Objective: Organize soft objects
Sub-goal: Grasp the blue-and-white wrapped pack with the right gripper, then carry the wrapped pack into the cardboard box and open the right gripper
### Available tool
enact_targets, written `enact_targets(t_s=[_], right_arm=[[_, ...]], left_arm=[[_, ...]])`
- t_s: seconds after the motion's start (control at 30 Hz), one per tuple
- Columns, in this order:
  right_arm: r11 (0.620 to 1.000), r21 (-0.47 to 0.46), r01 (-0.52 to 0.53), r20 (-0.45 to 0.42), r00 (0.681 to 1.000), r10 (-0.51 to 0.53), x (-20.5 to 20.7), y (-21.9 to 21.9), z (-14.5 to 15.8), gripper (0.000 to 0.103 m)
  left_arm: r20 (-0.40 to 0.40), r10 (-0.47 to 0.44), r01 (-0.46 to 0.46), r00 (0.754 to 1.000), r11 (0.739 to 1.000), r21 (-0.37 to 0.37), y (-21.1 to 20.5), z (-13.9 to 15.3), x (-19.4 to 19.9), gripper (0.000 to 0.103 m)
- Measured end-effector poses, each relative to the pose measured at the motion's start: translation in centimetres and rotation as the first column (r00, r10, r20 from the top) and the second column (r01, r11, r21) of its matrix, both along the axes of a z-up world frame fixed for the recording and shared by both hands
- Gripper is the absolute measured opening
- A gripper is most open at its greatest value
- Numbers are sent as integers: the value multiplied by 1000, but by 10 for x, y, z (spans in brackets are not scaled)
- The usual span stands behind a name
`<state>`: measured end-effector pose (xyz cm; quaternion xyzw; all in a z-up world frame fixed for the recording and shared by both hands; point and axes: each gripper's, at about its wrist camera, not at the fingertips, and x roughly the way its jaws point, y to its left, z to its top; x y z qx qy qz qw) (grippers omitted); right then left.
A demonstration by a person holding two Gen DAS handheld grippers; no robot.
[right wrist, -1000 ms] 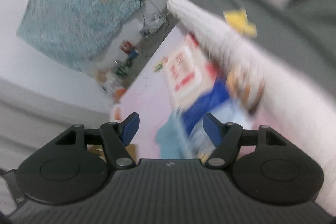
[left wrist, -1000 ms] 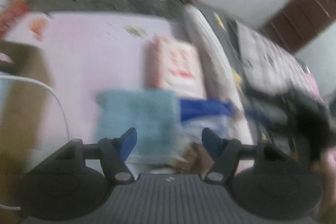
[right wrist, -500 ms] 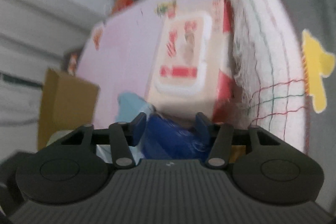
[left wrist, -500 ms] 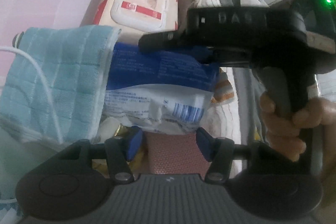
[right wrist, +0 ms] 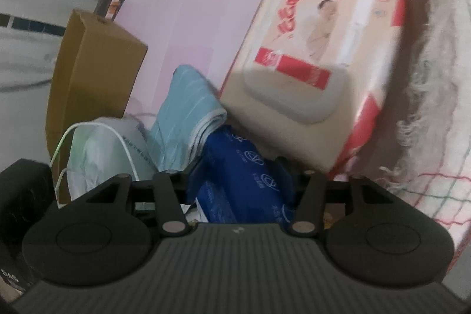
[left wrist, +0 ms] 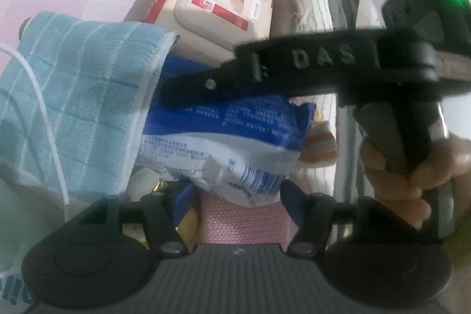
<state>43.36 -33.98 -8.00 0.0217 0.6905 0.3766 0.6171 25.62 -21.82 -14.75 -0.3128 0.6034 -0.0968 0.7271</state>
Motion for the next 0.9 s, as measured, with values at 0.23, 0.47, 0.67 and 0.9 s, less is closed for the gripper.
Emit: enact_targets(t_s=[0.23, 0.47, 0.67, 0.9], right_arm=[[998, 36, 56, 21, 998, -57, -13, -5, 36, 33], [978, 67, 197, 53, 978, -201, -34, -36, 79, 32], [938, 118, 327, 71, 939, -336, -65, -45, 116, 32], [889, 200, 411, 84, 897, -434, -100, -10, 157, 32]], left_arm=[[53, -31, 32, 998, 999, -28, 3, 21, -14, 65], [121, -94, 101, 988, 993, -60, 7, 53, -26, 65], [191, -155, 167, 969, 985, -49, 21, 89, -46, 65], [241, -160, 175, 957, 984, -41, 77, 125, -78, 64]])
